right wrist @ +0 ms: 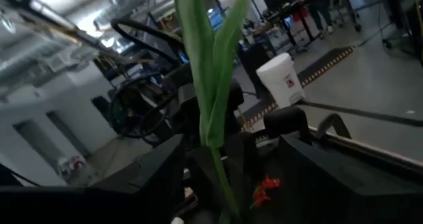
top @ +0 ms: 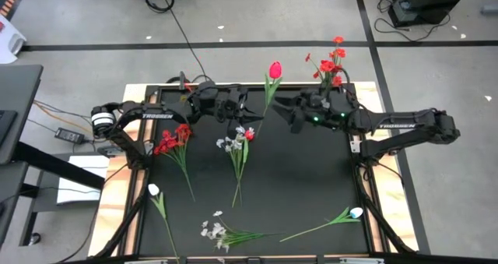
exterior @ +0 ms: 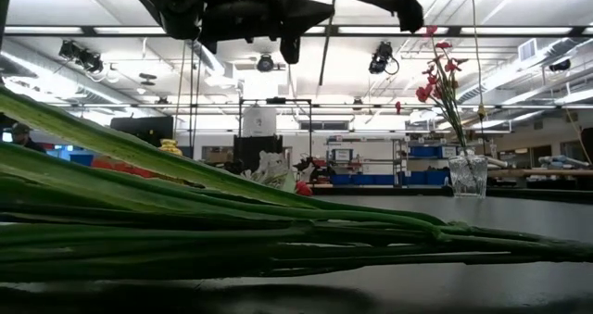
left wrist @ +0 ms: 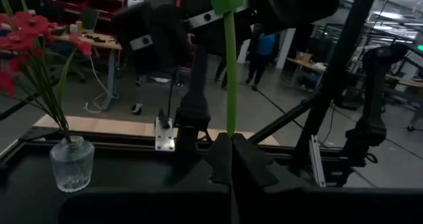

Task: Sort flowers into vase by color
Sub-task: Put the top red flower into the transparent vase

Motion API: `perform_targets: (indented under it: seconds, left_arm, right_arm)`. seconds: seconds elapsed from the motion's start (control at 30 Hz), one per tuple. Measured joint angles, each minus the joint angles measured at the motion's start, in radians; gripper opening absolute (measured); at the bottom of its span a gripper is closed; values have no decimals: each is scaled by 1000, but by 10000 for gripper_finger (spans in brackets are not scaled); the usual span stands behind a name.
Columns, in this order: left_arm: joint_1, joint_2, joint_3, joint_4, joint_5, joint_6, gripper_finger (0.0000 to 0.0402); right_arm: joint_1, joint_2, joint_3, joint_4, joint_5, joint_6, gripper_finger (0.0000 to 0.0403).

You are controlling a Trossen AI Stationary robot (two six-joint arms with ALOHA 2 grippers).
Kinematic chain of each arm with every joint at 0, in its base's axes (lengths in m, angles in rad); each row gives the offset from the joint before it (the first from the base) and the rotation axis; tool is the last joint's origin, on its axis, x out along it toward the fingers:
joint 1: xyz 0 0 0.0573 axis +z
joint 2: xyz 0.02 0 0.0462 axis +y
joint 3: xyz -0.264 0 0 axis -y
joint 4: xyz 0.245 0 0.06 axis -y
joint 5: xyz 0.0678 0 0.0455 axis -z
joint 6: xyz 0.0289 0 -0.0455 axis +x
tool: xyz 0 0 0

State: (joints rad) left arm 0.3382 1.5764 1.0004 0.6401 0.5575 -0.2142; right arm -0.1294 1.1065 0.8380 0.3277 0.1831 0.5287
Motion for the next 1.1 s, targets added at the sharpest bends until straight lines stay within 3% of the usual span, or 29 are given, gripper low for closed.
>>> perform_targets:
  seconds: [0.4, 0.83, 1.1]
  left_arm:
    - [0, 0, 0, 7, 0, 0, 7]
    - [0, 1, 0, 5, 0, 0, 7]
    - [0, 2, 0, 1, -6, 0, 20]
  right_arm:
    - [-10, 120, 145, -66, -80, -87, 235]
    - [-39, 85, 147, -135, -73, -87, 43]
    - [-39, 85, 148, -157, -67, -116, 22]
